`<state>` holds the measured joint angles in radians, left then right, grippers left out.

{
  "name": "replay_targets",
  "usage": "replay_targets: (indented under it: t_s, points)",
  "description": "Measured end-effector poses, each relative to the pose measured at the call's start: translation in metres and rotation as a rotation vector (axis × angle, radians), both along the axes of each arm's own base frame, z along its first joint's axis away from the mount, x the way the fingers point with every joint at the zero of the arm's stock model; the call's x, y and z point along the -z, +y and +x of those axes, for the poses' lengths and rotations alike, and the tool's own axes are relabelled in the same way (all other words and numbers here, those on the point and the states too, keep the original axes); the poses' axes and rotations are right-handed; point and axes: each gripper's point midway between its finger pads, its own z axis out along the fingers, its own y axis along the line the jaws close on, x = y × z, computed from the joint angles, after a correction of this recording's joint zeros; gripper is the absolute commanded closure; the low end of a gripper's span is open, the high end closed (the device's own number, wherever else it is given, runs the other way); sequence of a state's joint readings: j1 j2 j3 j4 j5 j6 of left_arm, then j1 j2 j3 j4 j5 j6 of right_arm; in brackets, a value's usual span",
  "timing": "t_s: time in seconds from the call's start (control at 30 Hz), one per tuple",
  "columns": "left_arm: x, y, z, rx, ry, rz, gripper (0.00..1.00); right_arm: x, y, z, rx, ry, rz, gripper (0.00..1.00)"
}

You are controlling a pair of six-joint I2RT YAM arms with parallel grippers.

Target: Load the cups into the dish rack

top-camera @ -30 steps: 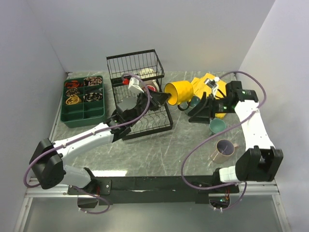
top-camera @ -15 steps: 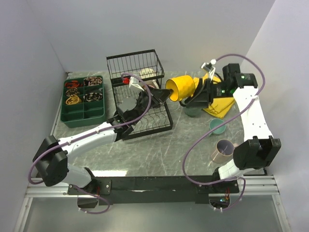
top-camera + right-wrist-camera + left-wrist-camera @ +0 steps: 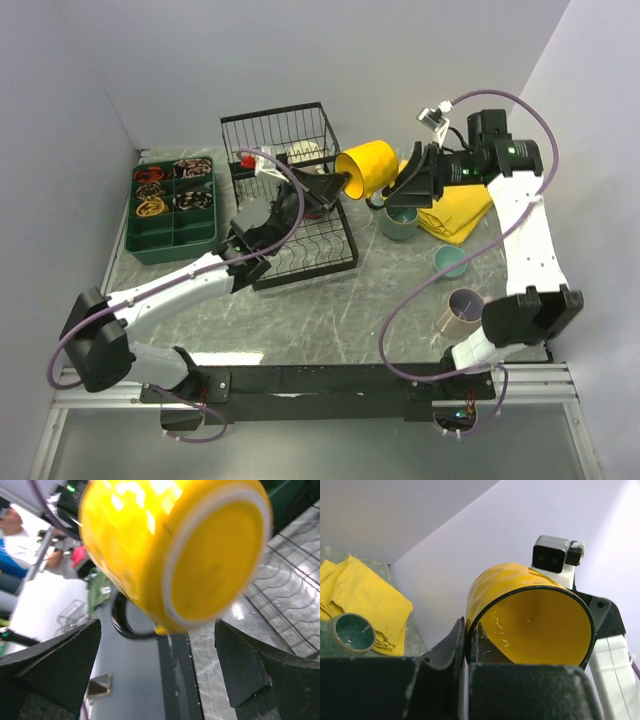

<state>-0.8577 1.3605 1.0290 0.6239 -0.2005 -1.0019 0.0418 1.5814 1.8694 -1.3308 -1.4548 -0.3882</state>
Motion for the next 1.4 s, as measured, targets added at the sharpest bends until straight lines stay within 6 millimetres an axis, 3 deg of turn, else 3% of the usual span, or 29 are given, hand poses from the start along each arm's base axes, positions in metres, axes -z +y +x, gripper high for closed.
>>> replay_targets:
  t_s: [0.2,0.37,0.43,0.5,0.67,0.8,0.9,1.1,1.4]
  points:
    - [-0.036,0.028,-0.013,-0.039,-0.070,-0.026,0.99,0.011,-0.005,-0.017,0.160,-0.155,-0.083,0.00]
    - [-0.069,0.058,-0.030,-0.064,-0.132,-0.097,0.99,-0.032,-0.006,-0.023,0.242,-0.399,-0.045,0.00]
    - [-0.077,0.065,-0.035,-0.067,-0.151,-0.118,0.99,-0.044,0.003,-0.029,0.196,-0.395,0.028,0.00]
    - [-0.083,0.067,-0.038,-0.059,-0.169,-0.132,0.99,-0.044,0.016,-0.031,0.141,-0.342,0.098,0.00]
    - [-0.084,0.059,-0.043,-0.012,-0.190,-0.126,0.99,-0.027,0.052,-0.031,0.028,-0.072,0.176,0.01]
    - [-0.084,0.053,-0.044,0.019,-0.198,-0.140,0.99,-0.039,0.071,-0.041,-0.019,0.024,0.215,0.09]
    - [-0.093,0.057,-0.045,0.016,-0.219,-0.174,0.99,-0.058,0.074,-0.050,-0.039,0.036,0.263,0.17]
    - [-0.099,0.059,-0.047,0.018,-0.236,-0.202,0.99,-0.081,0.072,-0.059,-0.061,0.060,0.328,0.20]
    - [-0.069,0.048,-0.032,0.016,-0.187,-0.126,0.99,-0.083,0.072,-0.066,-0.076,0.053,0.332,0.21]
